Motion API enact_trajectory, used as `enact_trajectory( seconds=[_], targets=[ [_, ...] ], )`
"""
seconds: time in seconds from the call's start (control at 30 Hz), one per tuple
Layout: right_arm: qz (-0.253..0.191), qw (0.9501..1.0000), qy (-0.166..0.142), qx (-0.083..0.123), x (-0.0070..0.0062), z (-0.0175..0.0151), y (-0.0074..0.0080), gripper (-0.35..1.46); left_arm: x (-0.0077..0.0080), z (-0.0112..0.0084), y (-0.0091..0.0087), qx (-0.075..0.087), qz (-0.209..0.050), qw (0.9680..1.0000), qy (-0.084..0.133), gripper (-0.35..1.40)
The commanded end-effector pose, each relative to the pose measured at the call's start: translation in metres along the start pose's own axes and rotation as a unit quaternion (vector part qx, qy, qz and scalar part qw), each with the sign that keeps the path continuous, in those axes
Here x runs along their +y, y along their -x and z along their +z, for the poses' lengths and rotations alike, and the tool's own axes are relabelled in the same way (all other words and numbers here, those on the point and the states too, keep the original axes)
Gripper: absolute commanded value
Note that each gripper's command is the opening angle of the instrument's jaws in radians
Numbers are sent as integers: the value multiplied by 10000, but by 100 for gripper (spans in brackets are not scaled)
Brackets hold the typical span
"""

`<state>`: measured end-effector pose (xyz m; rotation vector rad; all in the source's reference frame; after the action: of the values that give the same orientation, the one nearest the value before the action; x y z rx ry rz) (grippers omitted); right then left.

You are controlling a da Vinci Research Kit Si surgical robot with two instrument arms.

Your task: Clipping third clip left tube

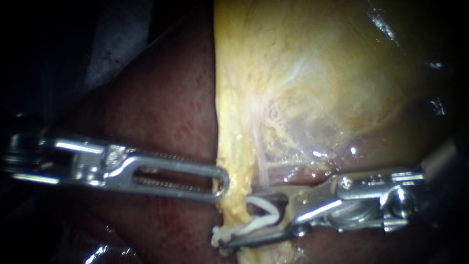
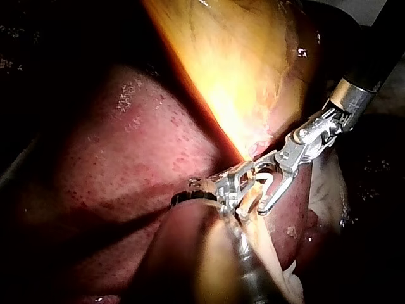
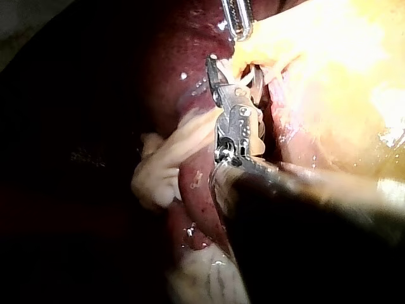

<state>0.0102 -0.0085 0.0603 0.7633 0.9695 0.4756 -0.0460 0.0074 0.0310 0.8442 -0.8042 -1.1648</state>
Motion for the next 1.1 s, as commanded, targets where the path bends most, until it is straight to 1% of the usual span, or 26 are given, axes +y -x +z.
enact_trajectory(
  seconds=[0.03, 0.17, 0.4, 0.6, 0.67, 0.9, 1.1],
  targets=[
    [-5, 10000, -15, -7, 0, 3, -1, 60, 0, 1, 0, 1, -2, 10000, 2, -35],
    [-27, 9999, -89, -54, 0, 13, -3, 60, -1, 1, 0, -1, -3, 10000, 3, -35],
    [-1, 9995, -265, -150, -3, 21, -7, 57, -1, 2, 0, -2, -3, 10000, 4, -35],
    [1, 9995, -266, -149, -2, 20, -10, 56, -1, 3, 0, -3, -2, 10000, 6, -35],
    [11, 9996, -259, -140, -2, 18, -13, 56, 0, 3, 0, -4, -2, 10000, 6, -35],
    [75, 9997, -196, -80, -1, 6, -32, 55, 3, 4, 0, -3, 6, 10000, 8, -35],
    [114, 9998, -174, -52, 0, -3, -43, 54, 3, 5, -1, -5, 7, 10000, 11, -35]
  ],
)
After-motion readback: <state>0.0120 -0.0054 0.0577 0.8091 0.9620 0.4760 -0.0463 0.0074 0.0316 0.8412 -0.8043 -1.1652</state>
